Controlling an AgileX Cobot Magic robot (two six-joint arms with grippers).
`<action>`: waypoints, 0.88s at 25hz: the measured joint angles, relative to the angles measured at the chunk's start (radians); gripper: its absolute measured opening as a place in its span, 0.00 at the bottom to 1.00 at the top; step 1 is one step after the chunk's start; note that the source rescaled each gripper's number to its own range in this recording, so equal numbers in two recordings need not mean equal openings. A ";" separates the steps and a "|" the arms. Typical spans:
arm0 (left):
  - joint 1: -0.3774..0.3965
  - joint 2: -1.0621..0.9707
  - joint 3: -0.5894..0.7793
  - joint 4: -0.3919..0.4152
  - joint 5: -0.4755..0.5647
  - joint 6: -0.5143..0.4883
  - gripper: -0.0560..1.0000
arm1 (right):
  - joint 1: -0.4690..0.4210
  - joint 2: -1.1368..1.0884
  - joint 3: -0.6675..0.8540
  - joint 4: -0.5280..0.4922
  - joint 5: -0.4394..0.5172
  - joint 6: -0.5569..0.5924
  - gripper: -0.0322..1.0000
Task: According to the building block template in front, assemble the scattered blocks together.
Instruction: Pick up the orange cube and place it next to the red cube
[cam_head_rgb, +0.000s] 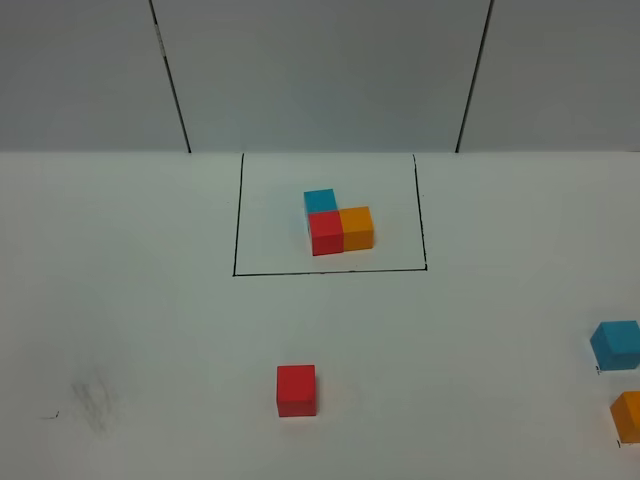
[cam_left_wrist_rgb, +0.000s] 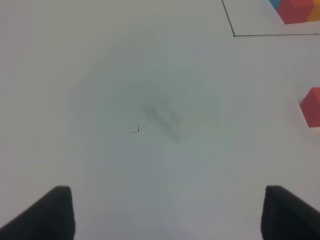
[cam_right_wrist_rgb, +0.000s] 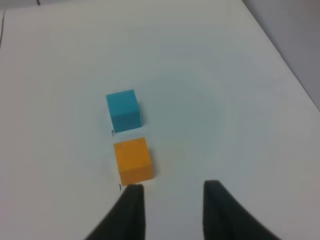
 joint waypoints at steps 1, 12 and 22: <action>0.000 0.000 0.000 0.000 0.000 0.000 0.94 | 0.000 0.000 0.000 0.000 0.000 0.000 0.03; 0.000 0.000 0.000 0.000 0.000 0.000 0.94 | 0.000 0.000 0.000 0.000 0.000 0.000 0.03; 0.000 0.000 0.000 0.000 0.000 0.000 0.94 | 0.000 0.000 0.000 0.000 0.000 0.000 0.03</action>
